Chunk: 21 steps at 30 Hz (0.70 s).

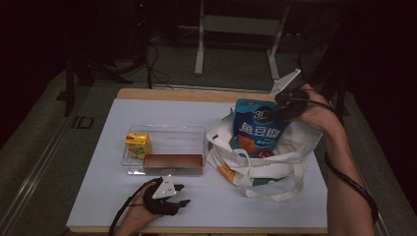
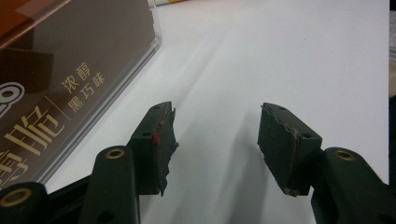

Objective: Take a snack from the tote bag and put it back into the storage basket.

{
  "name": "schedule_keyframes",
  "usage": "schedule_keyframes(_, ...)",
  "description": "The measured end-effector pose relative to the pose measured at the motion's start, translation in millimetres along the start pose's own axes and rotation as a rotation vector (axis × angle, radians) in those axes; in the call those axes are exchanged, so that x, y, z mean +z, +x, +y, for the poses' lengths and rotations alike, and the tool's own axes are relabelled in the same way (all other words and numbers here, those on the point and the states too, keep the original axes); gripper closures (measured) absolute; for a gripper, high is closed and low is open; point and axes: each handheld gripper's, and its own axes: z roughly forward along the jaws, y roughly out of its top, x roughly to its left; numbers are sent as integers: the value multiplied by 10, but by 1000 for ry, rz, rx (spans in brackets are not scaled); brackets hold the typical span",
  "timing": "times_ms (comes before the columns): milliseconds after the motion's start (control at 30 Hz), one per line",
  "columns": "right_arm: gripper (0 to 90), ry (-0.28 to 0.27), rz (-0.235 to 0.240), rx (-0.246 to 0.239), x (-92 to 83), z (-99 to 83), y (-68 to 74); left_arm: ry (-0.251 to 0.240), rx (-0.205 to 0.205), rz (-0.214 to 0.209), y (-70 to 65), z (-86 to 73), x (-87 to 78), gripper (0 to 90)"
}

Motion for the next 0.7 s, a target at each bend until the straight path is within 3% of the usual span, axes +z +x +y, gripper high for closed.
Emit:
schedule_keyframes(100, 636, -10, -3, 16, -36, -89, -34, 2, 1, 1, -2, 1, 1, 457)
schedule_keyframes(367, 567, -104, 11, 87, -106, -371, -120, 3, 2, 1, -3, 1, 4, 457)
schedule_keyframes(500, 563, -103, 32, 111, -50, -480, -124, 4, 3, 2, -1, 1, 4, 457)
schedule_keyframes(700, 567, -191, 98, 160, 90, -614, -117, 5, 5, 1, -5, 1, 5, 457)
